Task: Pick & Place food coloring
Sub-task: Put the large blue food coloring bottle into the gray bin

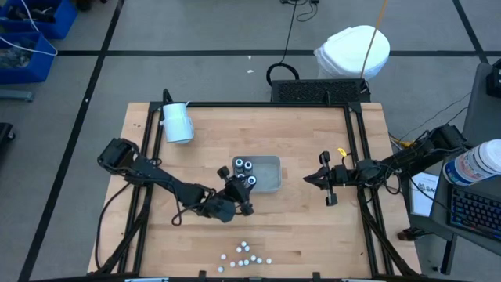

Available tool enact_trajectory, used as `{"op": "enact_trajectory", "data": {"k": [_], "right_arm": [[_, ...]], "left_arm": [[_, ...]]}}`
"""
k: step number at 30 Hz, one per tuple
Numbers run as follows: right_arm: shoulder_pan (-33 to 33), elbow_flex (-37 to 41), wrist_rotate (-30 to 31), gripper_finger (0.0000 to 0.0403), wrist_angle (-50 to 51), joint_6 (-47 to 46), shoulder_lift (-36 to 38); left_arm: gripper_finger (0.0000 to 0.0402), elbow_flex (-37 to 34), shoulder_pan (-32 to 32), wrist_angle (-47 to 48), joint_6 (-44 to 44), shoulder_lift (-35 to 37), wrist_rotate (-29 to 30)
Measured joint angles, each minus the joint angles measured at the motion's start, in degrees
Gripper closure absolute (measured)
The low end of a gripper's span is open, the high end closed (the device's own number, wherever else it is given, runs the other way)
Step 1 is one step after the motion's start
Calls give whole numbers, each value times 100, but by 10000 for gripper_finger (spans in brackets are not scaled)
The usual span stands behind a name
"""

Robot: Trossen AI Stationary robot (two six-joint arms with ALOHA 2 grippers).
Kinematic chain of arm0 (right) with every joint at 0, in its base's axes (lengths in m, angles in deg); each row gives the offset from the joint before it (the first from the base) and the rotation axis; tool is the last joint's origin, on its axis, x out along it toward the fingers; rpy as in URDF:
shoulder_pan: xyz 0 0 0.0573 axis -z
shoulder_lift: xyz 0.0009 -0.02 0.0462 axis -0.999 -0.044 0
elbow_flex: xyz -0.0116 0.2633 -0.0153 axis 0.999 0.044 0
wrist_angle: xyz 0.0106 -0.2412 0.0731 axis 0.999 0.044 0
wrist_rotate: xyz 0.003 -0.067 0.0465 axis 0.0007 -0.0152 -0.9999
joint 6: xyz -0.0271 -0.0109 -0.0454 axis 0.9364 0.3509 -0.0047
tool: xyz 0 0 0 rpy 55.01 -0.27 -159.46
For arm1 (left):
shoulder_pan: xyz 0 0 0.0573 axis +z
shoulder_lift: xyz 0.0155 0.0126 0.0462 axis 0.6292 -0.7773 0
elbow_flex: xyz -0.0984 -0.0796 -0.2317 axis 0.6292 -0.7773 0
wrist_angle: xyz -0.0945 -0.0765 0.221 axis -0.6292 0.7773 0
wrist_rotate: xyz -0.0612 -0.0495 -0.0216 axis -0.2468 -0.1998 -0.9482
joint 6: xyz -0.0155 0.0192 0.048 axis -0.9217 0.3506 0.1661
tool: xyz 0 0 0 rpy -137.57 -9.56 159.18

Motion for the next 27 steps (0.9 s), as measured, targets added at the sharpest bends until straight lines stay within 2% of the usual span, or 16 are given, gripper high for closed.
{"op": "enact_trajectory", "data": {"k": [6,19,27], "right_arm": [[0,0,-7,403,-1,-3,1],[0,0,-11,403,1,-5,1],[0,0,-13,403,1,-7,1]], "left_arm": [[273,0,96,320,-359,0,-136],[273,0,93,314,-29,-2,-480],[273,0,88,314,-322,-2,-543]]}}
